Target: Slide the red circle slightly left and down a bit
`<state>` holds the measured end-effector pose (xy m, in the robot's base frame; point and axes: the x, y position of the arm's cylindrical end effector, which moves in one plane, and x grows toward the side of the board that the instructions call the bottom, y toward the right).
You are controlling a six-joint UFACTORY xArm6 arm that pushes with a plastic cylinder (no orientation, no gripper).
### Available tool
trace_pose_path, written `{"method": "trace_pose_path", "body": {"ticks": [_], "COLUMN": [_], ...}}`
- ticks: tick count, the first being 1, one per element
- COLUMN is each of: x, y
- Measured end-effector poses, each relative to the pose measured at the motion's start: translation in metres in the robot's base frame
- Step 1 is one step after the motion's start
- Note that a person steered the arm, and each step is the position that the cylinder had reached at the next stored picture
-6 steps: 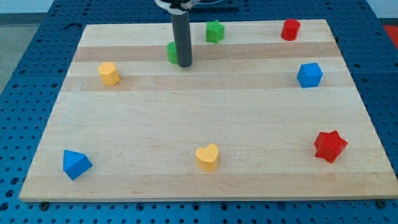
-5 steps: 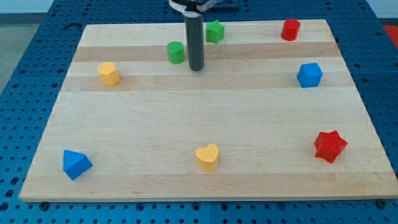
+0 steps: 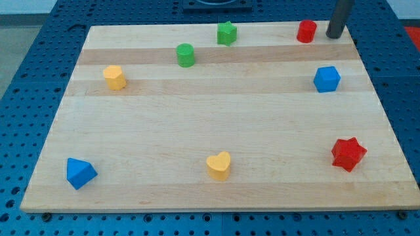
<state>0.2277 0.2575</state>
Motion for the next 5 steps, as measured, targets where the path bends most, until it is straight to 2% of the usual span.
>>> {"method": "trace_pose_path", "body": {"ticks": [1, 2, 4, 5], "x": [-0.021, -0.021, 0.019, 0.018], "y": [-0.010, -0.048, -0.110, -0.090]}}
